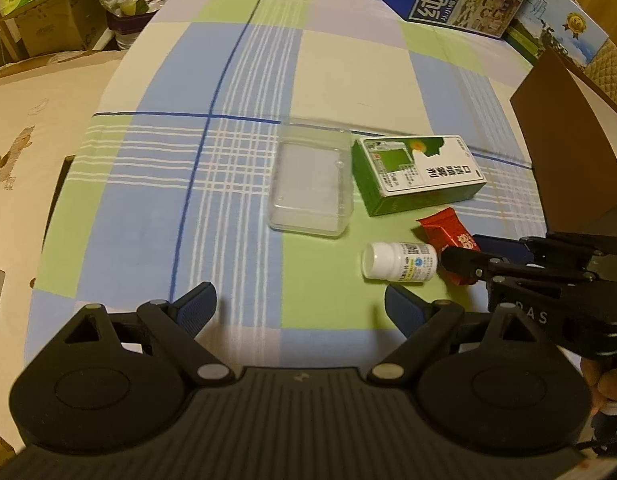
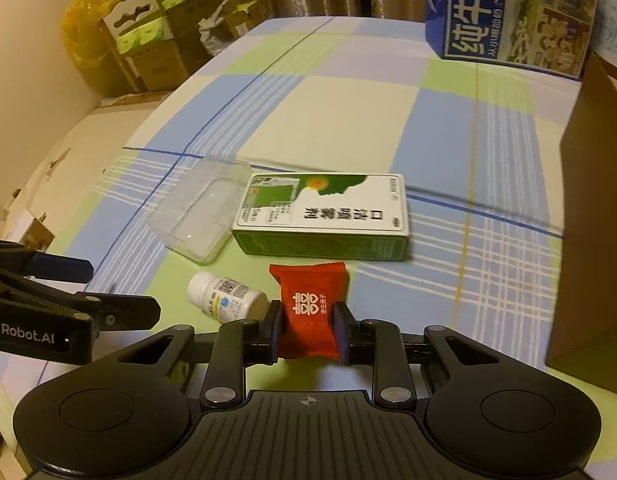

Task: Organize objects
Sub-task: 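Grasp the red candy packet with the right tool, then grasp the white pill bottle with the left tool while the right tool holds the packet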

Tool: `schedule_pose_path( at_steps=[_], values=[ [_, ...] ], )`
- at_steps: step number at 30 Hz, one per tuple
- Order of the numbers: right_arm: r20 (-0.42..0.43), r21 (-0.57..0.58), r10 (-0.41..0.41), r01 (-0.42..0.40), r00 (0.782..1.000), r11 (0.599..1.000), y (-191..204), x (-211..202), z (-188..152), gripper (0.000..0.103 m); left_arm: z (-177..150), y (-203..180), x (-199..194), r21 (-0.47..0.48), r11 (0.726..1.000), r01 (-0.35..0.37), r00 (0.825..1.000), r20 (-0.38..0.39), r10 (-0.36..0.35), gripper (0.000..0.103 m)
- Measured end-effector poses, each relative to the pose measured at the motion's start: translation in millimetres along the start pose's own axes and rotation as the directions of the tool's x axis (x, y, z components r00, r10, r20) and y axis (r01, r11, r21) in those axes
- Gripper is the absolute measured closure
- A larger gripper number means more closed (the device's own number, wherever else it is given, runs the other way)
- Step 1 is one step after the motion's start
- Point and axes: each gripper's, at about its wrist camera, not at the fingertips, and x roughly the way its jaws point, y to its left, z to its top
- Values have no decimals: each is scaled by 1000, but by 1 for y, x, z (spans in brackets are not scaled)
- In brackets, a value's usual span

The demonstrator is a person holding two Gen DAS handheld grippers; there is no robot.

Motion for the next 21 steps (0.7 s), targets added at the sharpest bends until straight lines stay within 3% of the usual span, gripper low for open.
schedule_pose_path(
  at_steps=[8, 21],
  values=[
    [3, 62, -46, 46, 999, 997, -20, -23, -13, 80, 2, -27, 12, 65, 996, 64, 998, -8, -63, 21],
    [2, 139, -89, 88, 996, 986, -48, -68, -41, 80, 8, -64, 36, 127, 989, 80, 997, -18, -79, 61]
  ],
)
